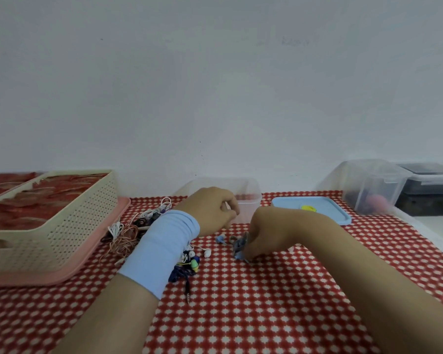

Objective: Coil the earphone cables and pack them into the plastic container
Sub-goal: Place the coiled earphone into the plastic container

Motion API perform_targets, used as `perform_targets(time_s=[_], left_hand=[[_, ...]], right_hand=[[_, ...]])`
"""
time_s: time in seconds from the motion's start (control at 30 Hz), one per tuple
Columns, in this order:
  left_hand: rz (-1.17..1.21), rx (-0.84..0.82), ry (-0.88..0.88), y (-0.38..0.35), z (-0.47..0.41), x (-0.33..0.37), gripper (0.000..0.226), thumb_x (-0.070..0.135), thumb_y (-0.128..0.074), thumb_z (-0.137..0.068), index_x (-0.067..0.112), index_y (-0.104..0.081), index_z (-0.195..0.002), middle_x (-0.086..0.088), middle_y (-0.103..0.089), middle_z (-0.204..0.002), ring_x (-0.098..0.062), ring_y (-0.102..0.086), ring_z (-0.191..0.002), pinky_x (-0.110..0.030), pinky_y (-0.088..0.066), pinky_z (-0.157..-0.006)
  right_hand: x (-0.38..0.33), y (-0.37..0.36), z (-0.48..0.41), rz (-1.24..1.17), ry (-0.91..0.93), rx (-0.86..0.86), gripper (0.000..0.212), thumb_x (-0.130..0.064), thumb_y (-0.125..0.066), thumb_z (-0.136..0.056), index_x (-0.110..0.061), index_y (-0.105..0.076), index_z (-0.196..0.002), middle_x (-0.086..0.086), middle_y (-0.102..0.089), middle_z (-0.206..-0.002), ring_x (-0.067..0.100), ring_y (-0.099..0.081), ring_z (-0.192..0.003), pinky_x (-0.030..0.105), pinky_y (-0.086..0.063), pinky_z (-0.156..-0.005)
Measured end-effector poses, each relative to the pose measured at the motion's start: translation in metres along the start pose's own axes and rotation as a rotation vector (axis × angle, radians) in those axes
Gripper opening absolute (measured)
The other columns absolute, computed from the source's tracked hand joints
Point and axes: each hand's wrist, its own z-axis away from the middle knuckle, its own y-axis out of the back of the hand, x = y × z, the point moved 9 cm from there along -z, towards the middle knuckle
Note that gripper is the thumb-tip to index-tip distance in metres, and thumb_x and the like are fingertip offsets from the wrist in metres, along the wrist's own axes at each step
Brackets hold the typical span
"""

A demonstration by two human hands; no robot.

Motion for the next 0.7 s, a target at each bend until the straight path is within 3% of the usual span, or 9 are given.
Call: perform_targets(time_s=[0.07, 0.17, 0.3, 0.4, 0.53, 0.63, 0.7], left_hand=[[0.028, -0.002, 0.013, 0.002, 0.000, -0.001, 0.011, 0.024, -0.055, -0.095, 0.030, -0.064, -0.093, 0.011, -0.073, -0.071, 0.001, -0.061, -0.054, -0.023, -0.046, -0.063], [0.046, -0.033, 0.020, 0.004, 0.003, -0.001, 0.010, 0.020, -0.055, -0.094, 0.026, -0.062, -0.092, 0.009, -0.073, -0.071, -0.009, -0.063, -0.054, -0.024, -0.046, -0.060], [0.106, -0.023, -0.008, 0.005, 0.004, 0.000, 0.013, 0.019, -0.059, -0.090, 0.029, -0.066, -0.087, 0.009, -0.072, -0.080, -0.007, -0.065, -0.071, -0.027, -0.051, -0.074], [0.249, 0.017, -0.079, 0.007, 0.002, 0.007, 0.015, 0.019, -0.063, -0.090, 0.029, -0.071, -0.085, 0.013, -0.071, -0.080, -0.004, -0.066, -0.077, -0.028, -0.054, -0.083], [0.463, 0.038, -0.119, 0.006, 0.002, 0.012, 0.007, 0.031, -0.070, -0.087, 0.026, -0.073, -0.091, 0.006, -0.074, -0.085, -0.008, -0.070, -0.081, -0.026, -0.055, -0.074], [0.547, 0.064, -0.088, 0.004, 0.001, 0.010, 0.015, 0.018, -0.078, -0.082, 0.022, -0.072, -0.095, -0.003, -0.076, -0.085, -0.017, -0.073, -0.079, -0.025, -0.057, -0.069], [0.561, 0.093, -0.056, 0.005, 0.001, 0.008, 0.014, 0.017, -0.077, -0.083, 0.019, -0.074, -0.096, -0.002, -0.076, -0.081, -0.014, -0.073, -0.075, -0.022, -0.055, -0.065]], right_hand=[[-0.003, -0.003, -0.001, -0.013, -0.009, -0.008, 0.048, -0.058, -0.073, -0.081, -0.014, -0.079, -0.098, 0.004, -0.077, -0.096, 0.018, -0.070, -0.083, 0.035, -0.060, -0.081], [-0.009, -0.006, -0.003, 0.034, 0.034, 0.002, 0.043, -0.055, -0.080, -0.077, -0.019, -0.080, -0.101, -0.004, -0.076, -0.097, 0.015, -0.069, -0.089, 0.039, -0.059, -0.088], [-0.008, 0.008, 0.007, -0.064, 0.102, 0.015, 0.015, -0.044, -0.073, -0.088, -0.031, -0.074, -0.081, -0.016, -0.070, -0.081, 0.005, -0.063, -0.075, 0.024, -0.053, -0.073], [-0.002, 0.035, 0.015, -0.267, 0.160, 0.118, 0.013, -0.041, -0.074, -0.089, -0.033, -0.075, -0.079, -0.013, -0.068, -0.069, 0.005, -0.055, -0.059, 0.021, -0.045, -0.062], [0.010, 0.056, 0.023, -0.466, 0.190, 0.213, 0.012, -0.028, -0.072, -0.093, -0.022, -0.079, -0.086, -0.010, -0.062, -0.055, 0.001, -0.048, -0.046, 0.013, -0.040, -0.051], [0.017, 0.058, 0.024, -0.542, 0.170, 0.240, 0.017, -0.028, -0.072, -0.094, -0.013, -0.080, -0.091, -0.010, -0.060, -0.051, 0.001, -0.045, -0.042, 0.013, -0.037, -0.046], [0.023, 0.060, 0.021, -0.541, 0.151, 0.268, 0.019, -0.031, -0.072, -0.093, -0.014, -0.080, -0.094, -0.011, -0.062, -0.052, 0.001, -0.045, -0.043, 0.013, -0.038, -0.048]])
